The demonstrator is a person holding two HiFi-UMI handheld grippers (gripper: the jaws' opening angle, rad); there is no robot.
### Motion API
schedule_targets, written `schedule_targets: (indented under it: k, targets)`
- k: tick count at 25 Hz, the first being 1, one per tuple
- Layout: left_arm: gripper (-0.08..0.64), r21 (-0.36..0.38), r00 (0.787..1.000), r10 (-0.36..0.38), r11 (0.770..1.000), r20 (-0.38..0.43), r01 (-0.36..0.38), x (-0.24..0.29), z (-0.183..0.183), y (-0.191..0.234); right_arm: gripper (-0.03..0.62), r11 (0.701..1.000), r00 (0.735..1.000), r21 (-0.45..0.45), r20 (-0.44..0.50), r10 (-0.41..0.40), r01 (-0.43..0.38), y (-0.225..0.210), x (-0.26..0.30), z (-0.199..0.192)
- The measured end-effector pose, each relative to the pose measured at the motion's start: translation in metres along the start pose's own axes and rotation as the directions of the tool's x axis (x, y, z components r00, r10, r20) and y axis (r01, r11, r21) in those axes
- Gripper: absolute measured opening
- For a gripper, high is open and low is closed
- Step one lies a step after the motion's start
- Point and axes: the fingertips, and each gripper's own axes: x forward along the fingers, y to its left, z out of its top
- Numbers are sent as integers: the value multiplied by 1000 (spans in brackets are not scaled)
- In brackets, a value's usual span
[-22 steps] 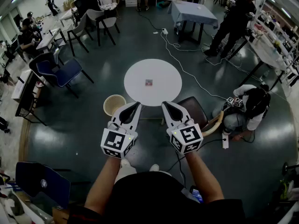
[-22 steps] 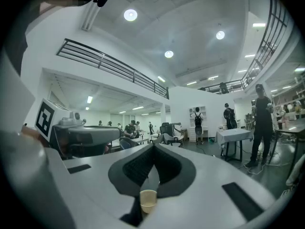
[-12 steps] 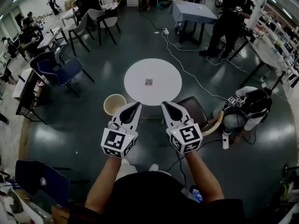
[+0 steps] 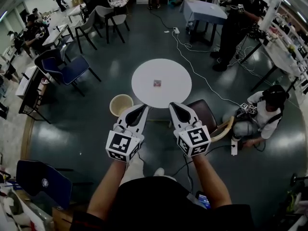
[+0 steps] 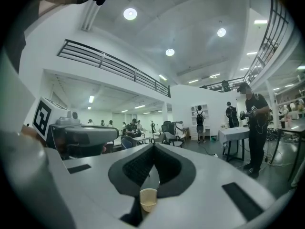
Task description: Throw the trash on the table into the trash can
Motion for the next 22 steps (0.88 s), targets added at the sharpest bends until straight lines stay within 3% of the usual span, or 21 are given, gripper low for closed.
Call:
schedule_targets:
  k: [12,22]
  targets:
    - [14,-36,1000,-22,999,-13,21,33,-23,54,18,1000,999,-8,-39,-15,15,-12,62,-15]
    - [14,-43,997,-75,996,-14,74,85,-18,129,18,998,996,-6,-56,-64,64,-36,143,-3]
